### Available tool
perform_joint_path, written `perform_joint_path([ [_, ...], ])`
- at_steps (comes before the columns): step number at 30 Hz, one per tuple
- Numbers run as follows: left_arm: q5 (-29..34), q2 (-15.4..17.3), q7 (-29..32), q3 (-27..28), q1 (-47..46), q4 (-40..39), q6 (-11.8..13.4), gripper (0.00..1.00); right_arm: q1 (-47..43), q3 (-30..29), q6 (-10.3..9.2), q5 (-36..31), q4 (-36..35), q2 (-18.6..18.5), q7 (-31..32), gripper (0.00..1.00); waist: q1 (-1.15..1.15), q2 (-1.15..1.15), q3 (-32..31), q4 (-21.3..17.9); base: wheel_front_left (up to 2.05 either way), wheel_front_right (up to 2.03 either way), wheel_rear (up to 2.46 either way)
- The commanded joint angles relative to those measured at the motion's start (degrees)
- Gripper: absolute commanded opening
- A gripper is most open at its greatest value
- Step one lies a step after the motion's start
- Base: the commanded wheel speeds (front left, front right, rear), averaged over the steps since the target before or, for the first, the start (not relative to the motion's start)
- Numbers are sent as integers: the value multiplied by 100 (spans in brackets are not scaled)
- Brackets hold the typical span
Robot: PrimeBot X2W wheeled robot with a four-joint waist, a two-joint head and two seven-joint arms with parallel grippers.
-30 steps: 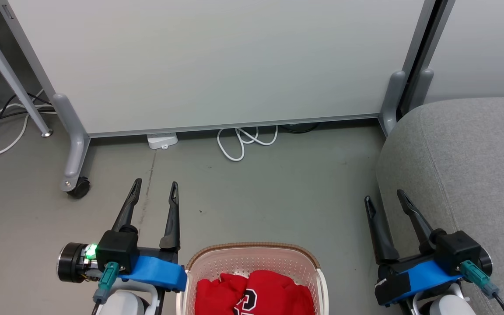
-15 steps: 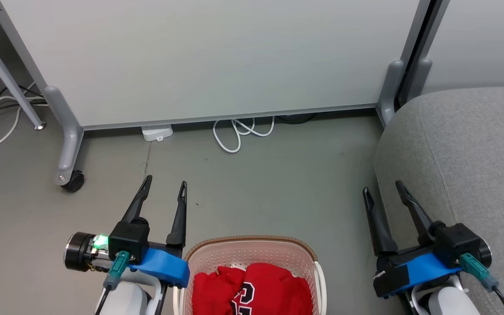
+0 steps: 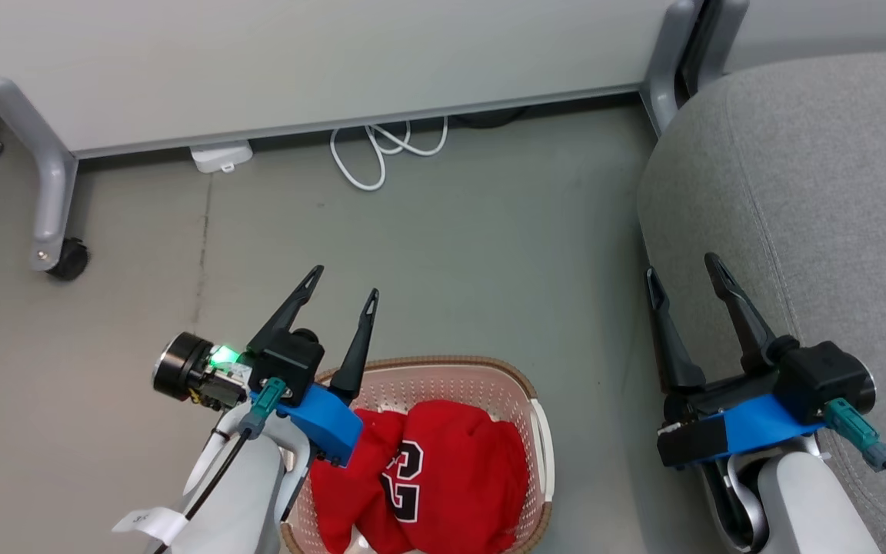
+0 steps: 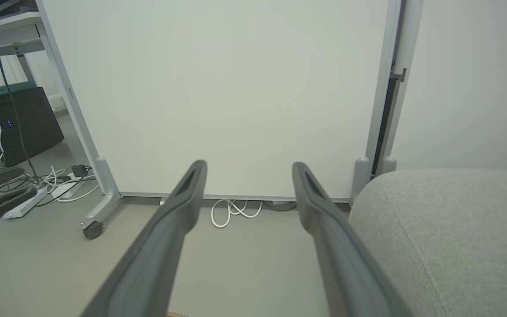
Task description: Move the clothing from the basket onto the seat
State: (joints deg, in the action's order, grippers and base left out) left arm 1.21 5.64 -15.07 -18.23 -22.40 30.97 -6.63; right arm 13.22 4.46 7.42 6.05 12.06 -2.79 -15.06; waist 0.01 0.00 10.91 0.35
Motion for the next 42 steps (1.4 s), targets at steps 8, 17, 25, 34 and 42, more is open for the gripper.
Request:
perform_joint_path([
  [8, 198, 201, -16, -851, -822, 988, -93, 100, 560, 87, 13, 36, -168, -16, -17, 100, -1, 0, 1083, -414, 0, 0, 0],
  [17, 89, 308, -15, -2017, -1599, 2262, -78, 100, 1020, 94, 13, -39, -332, -16, -18, 100, -1, 0, 1944, -564, 0, 0, 0],
  [25, 124, 216, 3, -2920, -2209, 3431, -79, 100, 1317, 149, 12, -50, -449, -16, -17, 100, -1, 0, 2542, -621, 0, 0, 0],
  [34, 175, 252, 488, -3898, -2856, 4170, -80, 100, 1667, 141, 12, -123, -598, -16, -17, 100, -1, 0, 3296, -694, 0, 0, 0],
  [42, 129, 362, 1183, -4554, -3292, 4270, -80, 100, 1828, 30, 12, -184, -807, -16, -17, 100, -1, 0, 3903, -745, 0, 0, 0],
])
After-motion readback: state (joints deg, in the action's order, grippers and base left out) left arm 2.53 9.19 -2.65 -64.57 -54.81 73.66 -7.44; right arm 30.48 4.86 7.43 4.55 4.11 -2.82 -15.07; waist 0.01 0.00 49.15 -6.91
